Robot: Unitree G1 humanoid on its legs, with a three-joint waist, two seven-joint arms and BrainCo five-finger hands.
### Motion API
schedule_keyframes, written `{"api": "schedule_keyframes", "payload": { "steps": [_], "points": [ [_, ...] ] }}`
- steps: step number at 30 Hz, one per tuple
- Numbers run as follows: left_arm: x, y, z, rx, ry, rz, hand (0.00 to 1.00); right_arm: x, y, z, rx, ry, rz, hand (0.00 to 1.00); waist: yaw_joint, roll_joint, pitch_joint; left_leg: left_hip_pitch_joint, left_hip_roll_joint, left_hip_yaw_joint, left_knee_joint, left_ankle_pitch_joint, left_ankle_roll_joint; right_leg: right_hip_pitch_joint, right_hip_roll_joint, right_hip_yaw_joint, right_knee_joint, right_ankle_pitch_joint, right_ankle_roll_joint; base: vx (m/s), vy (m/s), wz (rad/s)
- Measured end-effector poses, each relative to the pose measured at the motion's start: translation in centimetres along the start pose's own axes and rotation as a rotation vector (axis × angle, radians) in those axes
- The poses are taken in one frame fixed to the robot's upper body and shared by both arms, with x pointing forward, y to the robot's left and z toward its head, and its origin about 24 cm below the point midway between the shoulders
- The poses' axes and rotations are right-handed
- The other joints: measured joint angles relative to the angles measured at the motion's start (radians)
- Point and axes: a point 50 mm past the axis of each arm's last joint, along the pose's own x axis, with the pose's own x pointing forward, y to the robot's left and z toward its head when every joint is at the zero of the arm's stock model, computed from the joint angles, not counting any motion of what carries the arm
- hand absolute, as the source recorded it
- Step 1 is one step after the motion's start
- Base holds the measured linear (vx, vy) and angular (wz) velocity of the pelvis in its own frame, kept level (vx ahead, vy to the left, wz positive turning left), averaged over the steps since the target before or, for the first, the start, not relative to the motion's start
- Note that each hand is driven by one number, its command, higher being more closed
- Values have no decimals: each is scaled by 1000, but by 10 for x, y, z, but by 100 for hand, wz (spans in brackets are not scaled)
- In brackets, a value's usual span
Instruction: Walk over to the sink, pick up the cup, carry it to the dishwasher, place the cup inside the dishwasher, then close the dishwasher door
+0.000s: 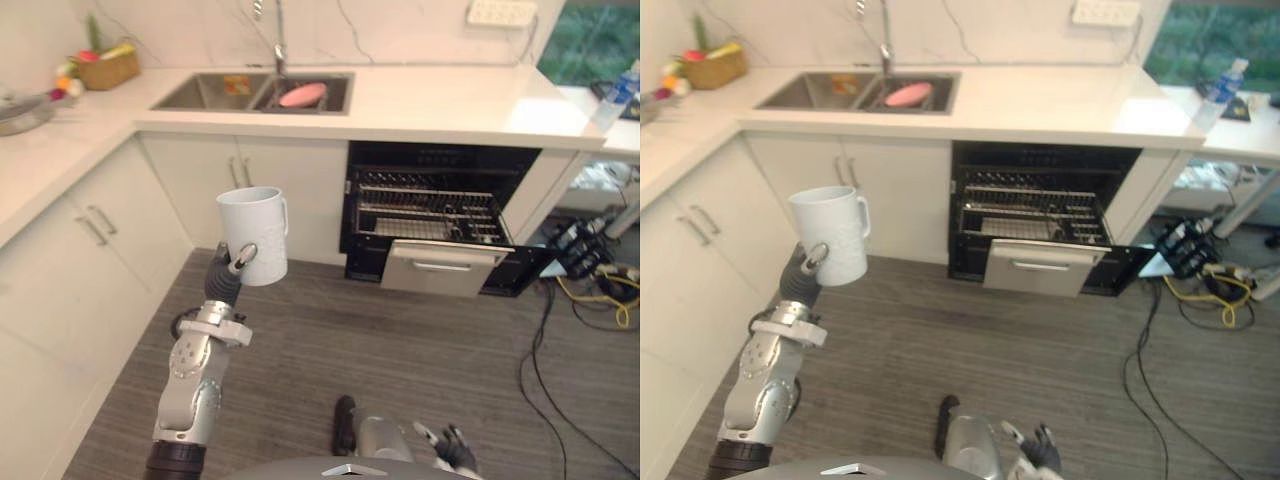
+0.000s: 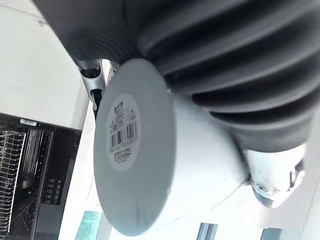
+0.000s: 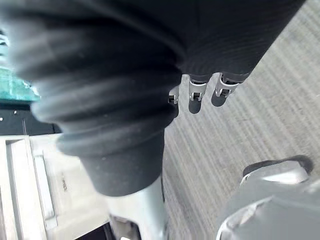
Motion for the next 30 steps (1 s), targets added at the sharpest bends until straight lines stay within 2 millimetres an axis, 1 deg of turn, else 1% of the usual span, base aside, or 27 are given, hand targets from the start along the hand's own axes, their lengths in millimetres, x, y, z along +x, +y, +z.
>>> {"api": "schedule_keyframes", "payload": {
  "steps": [2,3,4,5,6,7,8,9,10,11,12,13,14,15,17,18,19,20,21,22,23,24,25,26,27,28,30],
  "points": [
    [1,-7,-2,-11,1,-22,100,-3,0,-10,33,49,-17,0,-14,-2,-1,-32,37,-6,169,73,-16,59,15,-34,17,-80,-8,420,-245,4],
    [1,-8,-1,-11,-7,-25,100,-5,-2,-13,44,61,-27,0,-16,-2,-1,-55,50,-11,240,103,-35,81,21,-43,14,-97,-9,479,-254,-5],
    [1,-9,2,-12,-26,-23,100,-9,-7,-20,50,84,-48,0,-4,-1,-3,-127,82,-27,422,206,-147,121,40,-40,7,-129,-9,393,-151,-13],
    [2,-9,7,-18,-55,-11,100,-13,-13,-24,52,97,-74,0,-2,-6,-5,-241,113,-67,633,381,-219,158,60,-38,-10,-152,-9,392,-118,-15],
    [2,-9,9,-22,-65,-3,100,-15,-15,-27,52,101,-79,0,0,1,-10,-300,134,-72,749,430,-228,175,70,-37,-19,-160,-9,382,-65,-22],
    [1,-6,10,-28,-76,34,100,-15,-16,-25,48,89,-83,0,3,7,-7,-401,184,-36,972,422,-189,218,91,-18,-30,-180,-13,377,-57,-40],
    [-2,2,10,-31,-76,79,100,-16,-19,-25,40,77,-86,0,8,7,-5,-464,231,12,1095,384,-105,273,109,9,-55,-195,-11,454,-82,-65],
    [-6,7,10,-28,-74,111,100,-15,-17,-24,27,65,-77,0,16,6,-5,-495,249,41,1115,341,-42,315,120,40,-81,-199,-12,386,-76,-78],
    [-9,11,11,-23,-74,133,100,-14,-14,-20,19,45,-65,0,27,8,-7,-529,249,51,1086,291,-7,346,133,74,-115,-199,-11,372,-37,-96],
    [-12,12,13,-17,-80,146,100,-9,-8,-12,6,10,-41,0,49,12,-12,-584,246,52,990,220,1,366,145,114,-155,-193,-1,280,5,-94],
    [-13,13,14,-14,-84,148,100,-7,-4,-7,5,-9,-28,0,60,13,-13,-605,244,54,915,185,0,373,149,131,-172,-189,4,416,67,-106],
    [-14,15,13,-5,-77,156,100,-2,7,4,12,-55,-1,0,66,-2,-13,-610,206,52,668,130,-1,389,142,169,-199,-179,13,356,89,-83],
    [-15,17,12,-1,-71,163,100,0,13,9,11,-74,16,0,65,-13,-17,-601,178,45,521,115,-4,393,132,189,-204,-172,10,474,143,-114],
    [-20,20,11,3,-61,185,100,3,29,21,-17,-124,59,0,64,-37,-27,-548,95,-4,119,140,-30,399,100,248,-204,-186,34,355,127,-94],
    [-22,21,10,0,-61,198,100,4,33,39,-36,-190,69,0,66,-34,-33,-522,52,-53,-109,234,-50,405,82,310,-198,-209,71,496,231,-105],
    [-22,21,9,0,-72,199,100,6,30,50,-42,-233,47,0,65,-10,-38,-520,48,-53,-178,341,-58,432,78,353,-192,-249,107,532,312,-98],
    [-23,21,9,2,-77,199,100,6,27,55,-47,-250,35,0,66,-2,-43,-516,48,-56,-164,421,-62,446,77,372,-183,-272,121,632,405,-88],
    [-24,25,9,19,-74,203,100,6,29,50,-29,-238,36,0,61,-51,-52,-496,2,-26,-110,415,-72,472,20,396,-157,-301,150,516,338,-48],
    [-24,26,9,27,-74,206,100,4,29,50,-22,-245,37,0,57,-63,-58,-489,-12,-21,-98,385,-65,469,-2,392,-140,-294,163,488,314,-39],
    [-23,28,12,46,-84,199,100,4,30,53,10,-254,38,0,47,-93,-57,-473,-41,0,-82,346,-42,451,-36,389,-74,-285,180,382,294,-38],
    [-22,29,14,52,-91,197,100,3,32,64,65,-299,41,0,45,-109,-43,-437,-61,24,-84,320,-24,401,-65,370,57,-265,205,336,281,-39],
    [-22,30,14,59,-91,201,100,2,32,70,83,-327,46,0,42,-111,-39,-419,-69,35,-85,305,-14,372,-78,346,128,-244,215,356,325,-51],
    [-23,32,14,78,-89,216,100,-1,32,84,100,-387,61,0,32,-104,-30,-369,-78,60,-92,276,4,312,-127,279,281,-172,200,237,252,-50],
    [-23,34,15,93,-91,236,100,-4,34,96,95,-437,84,0,23,-86,-18,-315,-75,89,-102,254,20,275,-168,203,390,-148,172,222,274,-68],
    [-24,36,18,104,-100,251,100,-6,38,105,91,-476,107,0,19,-67,-15,-279,-62,118,-111,236,22,253,-191,116,427,-161,149,138,205,-62],
    [-24,37,20,110,-106,258,100,-8,41,109,91,-493,120,0,20,-62,-19,-267,-54,129,-120,230,21,238,-194,77,418,-169,146,112,160,-64],
    [-23,39,28,130,-138,260,100,-13,51,120,109,-545,156,0,20,-67,-21,-253,-38,173,-137,219,12,209,-171,-3,300,-195,166,111,86,-63]
  ]
}}
